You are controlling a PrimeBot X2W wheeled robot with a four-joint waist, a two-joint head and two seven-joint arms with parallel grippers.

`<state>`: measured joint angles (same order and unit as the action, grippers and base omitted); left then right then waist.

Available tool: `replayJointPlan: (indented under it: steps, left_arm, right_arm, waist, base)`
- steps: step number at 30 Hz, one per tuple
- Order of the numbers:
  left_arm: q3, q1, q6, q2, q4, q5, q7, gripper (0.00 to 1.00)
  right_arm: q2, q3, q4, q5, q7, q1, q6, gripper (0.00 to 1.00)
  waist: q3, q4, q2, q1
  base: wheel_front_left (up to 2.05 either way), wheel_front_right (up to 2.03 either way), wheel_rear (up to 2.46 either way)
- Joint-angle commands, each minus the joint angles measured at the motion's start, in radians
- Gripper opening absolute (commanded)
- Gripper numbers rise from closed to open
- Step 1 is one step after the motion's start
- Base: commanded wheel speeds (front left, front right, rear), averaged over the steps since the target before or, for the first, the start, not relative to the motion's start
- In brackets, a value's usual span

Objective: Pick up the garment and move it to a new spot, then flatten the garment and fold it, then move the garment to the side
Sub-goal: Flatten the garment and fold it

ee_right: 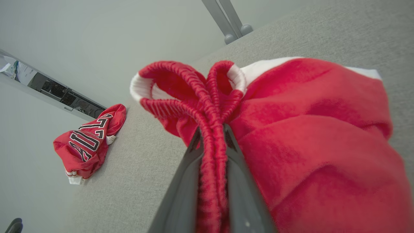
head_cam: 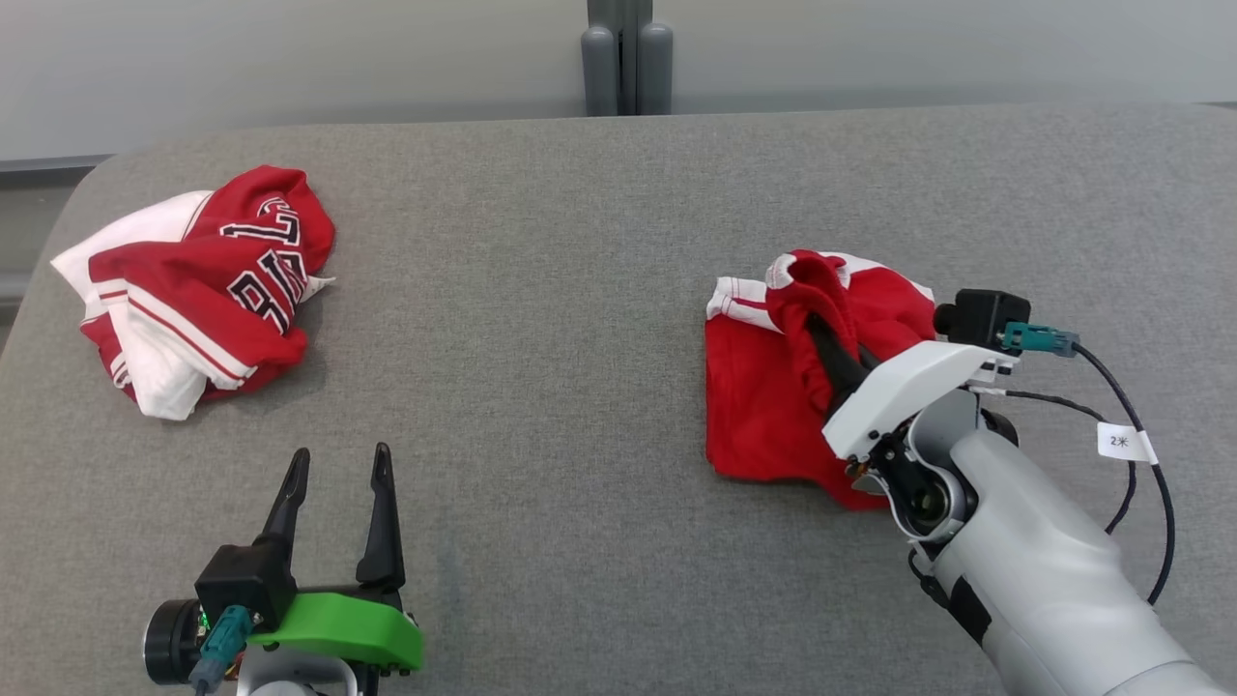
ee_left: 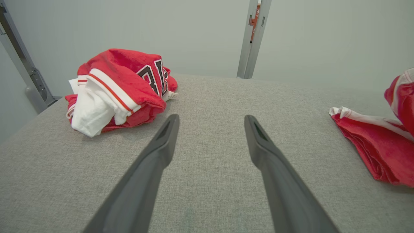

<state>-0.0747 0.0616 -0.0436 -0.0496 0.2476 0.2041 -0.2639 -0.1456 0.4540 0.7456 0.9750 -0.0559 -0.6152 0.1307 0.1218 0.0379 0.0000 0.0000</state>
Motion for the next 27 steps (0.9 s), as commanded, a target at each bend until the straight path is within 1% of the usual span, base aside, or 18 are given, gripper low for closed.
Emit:
replayJointPlan:
  steps: [1,4,5,6,7,10,14,18,20,23,25,27]
  left_arm:
    - [-0.003,0.018,0.005,-0.002,0.001,0.013,0.000,1.00]
    - [-0.008,0.026,0.003,-0.002,0.007,0.015,0.000,1.00]
    - [-0.010,0.029,0.003,-0.002,0.009,0.017,0.000,1.00]
    - [-0.012,0.030,0.004,-0.002,0.010,0.018,0.000,1.00]
    - [-0.014,0.031,0.005,-0.002,0.012,0.018,0.000,1.00]
    - [-0.012,0.033,0.007,-0.002,0.013,0.018,0.000,1.00]
    - [0.004,0.016,0.010,-0.002,0.012,0.008,0.000,1.00]
    - [0.019,0.003,0.009,-0.002,0.010,0.000,0.000,1.00]
    - [0.027,-0.001,0.007,-0.002,0.006,-0.002,0.000,1.00]
    - [0.036,-0.015,0.011,-0.002,-0.003,-0.010,0.000,1.00]
    - [0.044,-0.020,0.010,-0.002,-0.007,-0.015,0.000,1.00]
    - [0.055,-0.027,0.008,-0.002,-0.011,-0.022,0.000,1.00]
  right_arm:
    - [0.012,0.000,0.022,-0.017,-0.015,-0.019,0.000,0.00]
    - [0.037,0.001,0.071,-0.034,-0.034,-0.031,0.000,0.00]
    - [0.044,0.006,0.088,-0.045,-0.042,-0.035,0.000,0.10]
    - [0.045,0.013,0.099,-0.056,-0.052,-0.041,0.000,0.47]
    - [0.046,0.024,0.109,-0.071,-0.064,-0.046,0.000,1.00]
    - [0.041,0.052,0.105,-0.095,-0.097,-0.046,0.000,1.00]
    - [-0.021,0.079,0.066,-0.120,-0.163,-0.033,0.000,1.00]
    - [-0.078,0.061,0.017,-0.138,-0.197,-0.003,0.000,1.00]
    - [-0.109,0.049,-0.027,-0.154,-0.205,0.020,0.000,1.00]
    - [-0.155,-0.013,-0.110,-0.204,-0.210,0.069,0.000,1.00]
    - [-0.169,-0.066,-0.176,-0.258,-0.209,0.123,0.000,1.00]
    - [-0.166,-0.125,-0.245,-0.311,-0.210,0.185,0.000,1.00]
  waist:
    - [0.011,0.011,0.0000,0.0000]
    - [0.017,0.020,0.0000,0.0000]
    - [0.019,0.022,0.0000,0.0000]
    - [0.019,0.024,0.0000,0.0000]
    - [0.019,0.026,0.0000,0.0000]
    - [0.017,0.026,0.0000,0.0000]
    - [-0.002,0.011,0.0000,0.0000]
    - [-0.020,-0.005,0.0000,0.0000]
    - [-0.028,-0.014,0.0000,0.0000]
    - [-0.039,-0.029,0.0000,0.0000]
    - [-0.046,-0.039,0.0000,0.0000]
    - [-0.054,-0.049,0.0000,0.0000]
  base:
    - [0.00,0.00,0.00]
    - [0.00,0.00,0.00]
    - [0.00,0.00,0.00]
    - [0.00,0.00,0.00]
    - [0.00,0.00,0.00]
    - [0.00,0.00,0.00]
    - [0.00,0.00,0.00]
    - [0.00,0.00,0.00]
    - [0.00,0.00,0.00]
    - [0.00,0.00,0.00]
    - [0.00,0.00,0.00]
    - [0.00,0.00,0.00]
